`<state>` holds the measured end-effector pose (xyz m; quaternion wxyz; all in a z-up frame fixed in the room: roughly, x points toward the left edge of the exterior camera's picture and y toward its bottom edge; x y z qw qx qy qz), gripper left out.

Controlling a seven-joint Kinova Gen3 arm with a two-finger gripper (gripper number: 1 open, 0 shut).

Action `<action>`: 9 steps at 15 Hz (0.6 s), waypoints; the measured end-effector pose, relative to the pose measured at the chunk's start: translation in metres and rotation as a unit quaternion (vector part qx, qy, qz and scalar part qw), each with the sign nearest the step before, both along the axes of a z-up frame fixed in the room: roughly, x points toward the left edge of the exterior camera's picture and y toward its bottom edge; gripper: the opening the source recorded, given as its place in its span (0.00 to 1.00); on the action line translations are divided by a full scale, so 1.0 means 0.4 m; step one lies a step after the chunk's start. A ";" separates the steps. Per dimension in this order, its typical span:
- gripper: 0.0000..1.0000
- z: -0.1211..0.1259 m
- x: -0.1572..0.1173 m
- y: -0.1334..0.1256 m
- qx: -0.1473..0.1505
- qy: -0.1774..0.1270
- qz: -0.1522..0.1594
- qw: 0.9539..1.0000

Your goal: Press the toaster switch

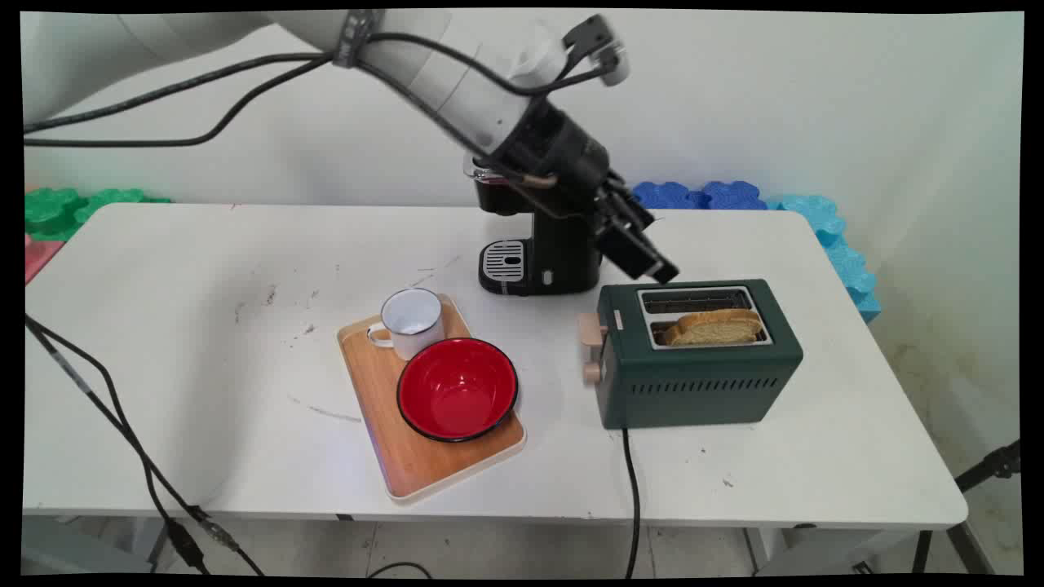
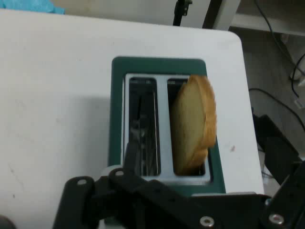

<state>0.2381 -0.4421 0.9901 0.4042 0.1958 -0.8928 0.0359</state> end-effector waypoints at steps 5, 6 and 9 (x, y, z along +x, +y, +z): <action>0.00 -0.055 0.055 0.009 0.014 -0.014 -0.005 1.000; 0.00 -0.063 0.060 0.008 0.016 -0.017 -0.004 1.000; 0.00 -0.099 0.079 0.005 0.024 -0.031 -0.002 0.999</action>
